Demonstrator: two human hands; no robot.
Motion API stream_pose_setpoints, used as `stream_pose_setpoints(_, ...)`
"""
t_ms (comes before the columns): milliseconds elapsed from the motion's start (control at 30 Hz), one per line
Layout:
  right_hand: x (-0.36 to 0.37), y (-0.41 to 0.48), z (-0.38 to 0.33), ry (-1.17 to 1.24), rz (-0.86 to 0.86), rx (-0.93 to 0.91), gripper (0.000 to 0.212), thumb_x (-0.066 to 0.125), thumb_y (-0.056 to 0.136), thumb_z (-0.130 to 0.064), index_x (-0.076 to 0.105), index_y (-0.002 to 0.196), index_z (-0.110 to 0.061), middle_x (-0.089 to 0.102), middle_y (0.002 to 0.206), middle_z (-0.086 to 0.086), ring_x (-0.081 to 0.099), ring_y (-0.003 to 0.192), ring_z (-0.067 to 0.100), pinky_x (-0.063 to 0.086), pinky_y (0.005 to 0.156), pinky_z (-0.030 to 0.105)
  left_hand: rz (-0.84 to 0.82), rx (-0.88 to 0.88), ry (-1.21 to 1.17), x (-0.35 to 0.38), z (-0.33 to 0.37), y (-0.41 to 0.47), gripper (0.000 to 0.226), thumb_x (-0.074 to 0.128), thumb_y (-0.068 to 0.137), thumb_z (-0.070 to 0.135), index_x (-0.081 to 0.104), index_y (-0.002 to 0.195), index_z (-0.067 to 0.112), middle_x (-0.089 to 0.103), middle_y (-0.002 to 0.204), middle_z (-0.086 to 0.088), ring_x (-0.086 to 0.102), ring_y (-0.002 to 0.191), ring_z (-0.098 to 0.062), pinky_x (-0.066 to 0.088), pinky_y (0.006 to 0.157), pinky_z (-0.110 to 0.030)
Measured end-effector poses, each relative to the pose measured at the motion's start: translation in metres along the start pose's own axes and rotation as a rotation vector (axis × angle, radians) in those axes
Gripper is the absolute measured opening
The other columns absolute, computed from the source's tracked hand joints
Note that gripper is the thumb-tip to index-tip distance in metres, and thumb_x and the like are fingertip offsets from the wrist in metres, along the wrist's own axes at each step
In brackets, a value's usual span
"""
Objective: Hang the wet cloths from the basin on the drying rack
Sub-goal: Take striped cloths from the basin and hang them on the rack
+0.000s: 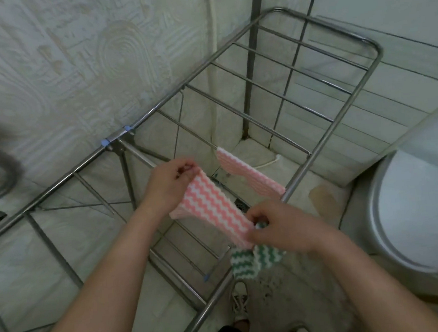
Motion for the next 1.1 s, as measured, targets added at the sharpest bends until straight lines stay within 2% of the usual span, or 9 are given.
stream_pose_setpoints(100,-0.018,0.001,0.017,0.106,0.103,0.086,0.024,0.064,0.089,-0.026,0.065,0.065,-0.021,0.062,0.055,-0.009,0.043,0.046,0.003,0.036,0.053,0.021,0.033,0.000,0.104,0.011,0.002,0.012,0.014,0.059,0.091,0.027,0.068,0.100,0.021,0.061,0.086,0.010,0.054,0.082,-0.008,0.033,0.061,-0.011)
stream_pose_setpoints(267,-0.027,0.007,0.043,0.098,0.219,0.266,0.044,0.059,0.093,-0.023,0.053,0.050,-0.013,0.046,0.031,-0.008,0.037,0.028,0.003,0.030,0.044,0.020,-0.011,0.033,0.268,0.033,0.003,0.024,0.019,0.054,0.092,0.034,0.065,0.105,0.024,0.069,0.103,0.002,0.061,0.096,-0.020,0.047,0.080,-0.030)
stream_pose_setpoints(367,-0.025,0.014,0.056,0.011,0.328,0.322,0.042,0.059,0.091,-0.028,0.055,0.053,-0.010,0.049,0.042,-0.001,0.040,0.034,0.008,0.032,0.047,0.024,-0.040,0.000,0.350,0.043,-0.003,0.029,0.021,0.053,0.091,0.041,0.062,0.106,0.029,0.069,0.104,0.001,0.061,0.096,-0.023,0.050,0.081,-0.036)
stream_pose_setpoints(467,-0.022,0.019,0.059,-0.073,0.401,0.347,0.042,0.058,0.092,-0.036,0.053,0.057,-0.013,0.049,0.049,0.005,0.044,0.042,0.018,0.034,0.048,0.027,-0.016,-0.005,0.309,0.039,-0.008,0.029,0.026,0.057,0.089,0.038,0.061,0.112,0.027,0.063,0.104,-0.002,0.057,0.098,-0.021,0.045,0.082,-0.030)
stream_pose_setpoints(600,-0.029,0.009,0.044,-0.343,0.502,0.330,0.034,0.052,0.092,-0.051,0.063,0.082,-0.021,0.064,0.071,0.000,0.060,0.061,0.016,0.047,0.054,0.025,-0.029,0.192,0.296,0.025,-0.003,0.005,0.012,0.069,0.082,0.024,0.069,0.094,0.023,0.057,0.091,0.005,0.052,0.090,-0.013,0.034,0.073,-0.023)
stream_pose_setpoints(733,-0.031,0.000,0.023,-0.440,0.402,0.177,0.023,0.053,0.091,-0.049,0.066,0.090,-0.031,0.067,0.084,-0.006,0.062,0.072,0.013,0.048,0.060,0.026,-0.269,0.326,0.404,0.034,-0.012,-0.030,0.026,0.067,0.080,0.048,0.074,0.090,0.024,0.065,0.094,0.008,0.056,0.092,-0.012,0.043,0.080,-0.028)
stream_pose_setpoints(800,-0.020,0.003,0.016,-0.474,0.312,0.126,0.021,0.053,0.090,-0.049,0.068,0.094,-0.034,0.066,0.092,-0.010,0.063,0.081,0.013,0.049,0.064,0.027,-0.273,0.356,0.424,0.035,-0.014,-0.033,0.032,0.062,0.080,0.055,0.073,0.094,0.029,0.067,0.100,0.009,0.056,0.097,-0.012,0.042,0.087,-0.030)
stream_pose_setpoints(933,0.016,0.017,0.017,-0.563,0.193,0.168,0.031,0.051,0.089,-0.053,0.070,0.089,-0.029,0.069,0.082,-0.008,0.065,0.074,0.015,0.052,0.062,0.028,-0.304,0.355,0.486,0.039,-0.010,-0.027,0.023,0.057,0.087,0.048,0.071,0.098,0.032,0.066,0.096,0.011,0.053,0.095,-0.012,0.031,0.083,-0.025)
stream_pose_setpoints(1100,0.027,0.023,0.027,-0.504,0.237,0.243,0.037,0.046,0.093,-0.051,0.070,0.084,-0.023,0.069,0.076,-0.003,0.066,0.070,0.019,0.056,0.065,0.032,-0.296,0.355,0.480,0.040,-0.013,-0.026,0.033,0.056,0.085,0.054,0.069,0.105,0.032,0.061,0.113,0.009,0.050,0.110,-0.014,0.032,0.097,-0.032)
Point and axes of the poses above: each hand's wrist, its own y-axis towards the middle knuckle, its own x-axis out of the palm, z = x × y, the point moved 5 cm from there along y, towards the middle knuckle
